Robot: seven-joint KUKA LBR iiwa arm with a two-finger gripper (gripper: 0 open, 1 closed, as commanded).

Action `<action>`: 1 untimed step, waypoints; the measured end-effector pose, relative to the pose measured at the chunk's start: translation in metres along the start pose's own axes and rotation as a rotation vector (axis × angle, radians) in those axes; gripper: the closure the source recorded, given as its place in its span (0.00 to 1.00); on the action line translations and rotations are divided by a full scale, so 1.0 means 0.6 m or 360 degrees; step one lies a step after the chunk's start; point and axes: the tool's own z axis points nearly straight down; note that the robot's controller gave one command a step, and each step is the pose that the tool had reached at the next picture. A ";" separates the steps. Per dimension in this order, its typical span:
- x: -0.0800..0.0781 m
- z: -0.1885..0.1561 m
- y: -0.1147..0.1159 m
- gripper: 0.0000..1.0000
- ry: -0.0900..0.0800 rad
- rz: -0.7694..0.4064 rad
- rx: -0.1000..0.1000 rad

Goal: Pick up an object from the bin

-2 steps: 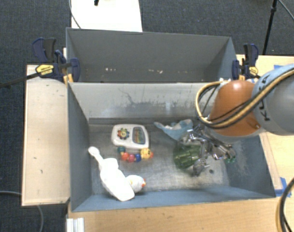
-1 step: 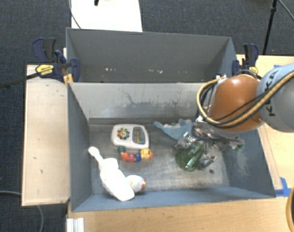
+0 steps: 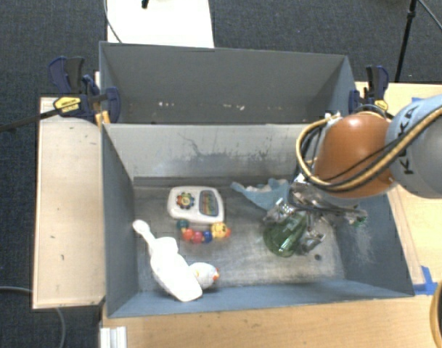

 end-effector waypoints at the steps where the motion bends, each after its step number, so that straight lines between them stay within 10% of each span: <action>1: 0.000 -0.004 0.001 1.00 0.0003 0.0001 -0.0004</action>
Offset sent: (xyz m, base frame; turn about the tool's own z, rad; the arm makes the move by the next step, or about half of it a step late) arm 0.0000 0.0002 0.1214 0.0000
